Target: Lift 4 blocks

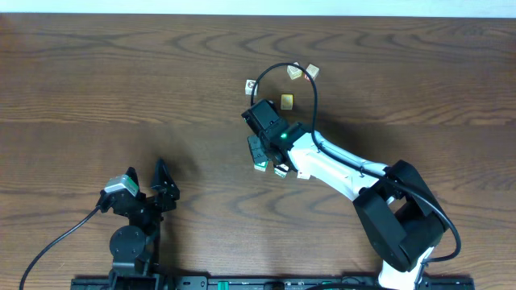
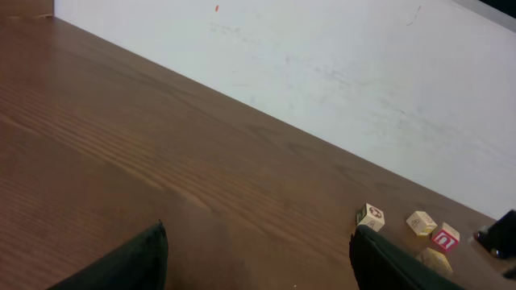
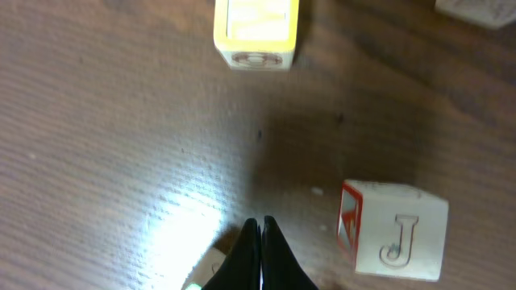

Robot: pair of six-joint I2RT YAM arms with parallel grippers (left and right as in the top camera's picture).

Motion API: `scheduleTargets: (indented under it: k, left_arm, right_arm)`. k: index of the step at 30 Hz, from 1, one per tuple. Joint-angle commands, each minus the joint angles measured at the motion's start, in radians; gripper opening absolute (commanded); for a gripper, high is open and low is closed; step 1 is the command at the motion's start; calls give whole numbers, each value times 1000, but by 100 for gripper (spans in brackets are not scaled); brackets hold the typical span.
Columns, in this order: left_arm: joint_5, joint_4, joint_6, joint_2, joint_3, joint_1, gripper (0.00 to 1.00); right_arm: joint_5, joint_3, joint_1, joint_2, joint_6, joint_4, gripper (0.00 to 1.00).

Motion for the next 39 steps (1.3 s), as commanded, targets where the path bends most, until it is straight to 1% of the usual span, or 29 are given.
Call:
scheduleTargets:
  k: [1,4,8,11,16,21,24,35,39]
  left_arm:
    - [-10,-40,10,-6,-18,5,73]
    - [-10,-40,10,-6,-18,5,73]
    - [-10,-40,10,-6,-18,5,73]
    - [-10,-40,10,-6,-18,5,73]
    - [-10,-40,10,-6,-18,5,73]
    - [-10,-40,10,-6,-18,5,73]
    - [-10,-40,10,-6,-18,5,73]
    - [-10,-40,10,-6,-18,5,73]
    - [-10,-40,10,-6,-18,5,73]
  right_arm:
    - [24,4,-6,12,-13,23,1]
    - [-67,4,5,12,-27,46,1]
    - [-67,4,32,12,-26,46,1]
    - [-69,4,49,12,5,41,1]
    - [-81,4,64,12,98,22,1]
    - [-81,4,65,12,224,-32,1]
    - [-81,4,66,12,267,-53,1]
    - [-87,4,69,12,273,-84,1]
    - [-61,4,69,12,287,-78,1]
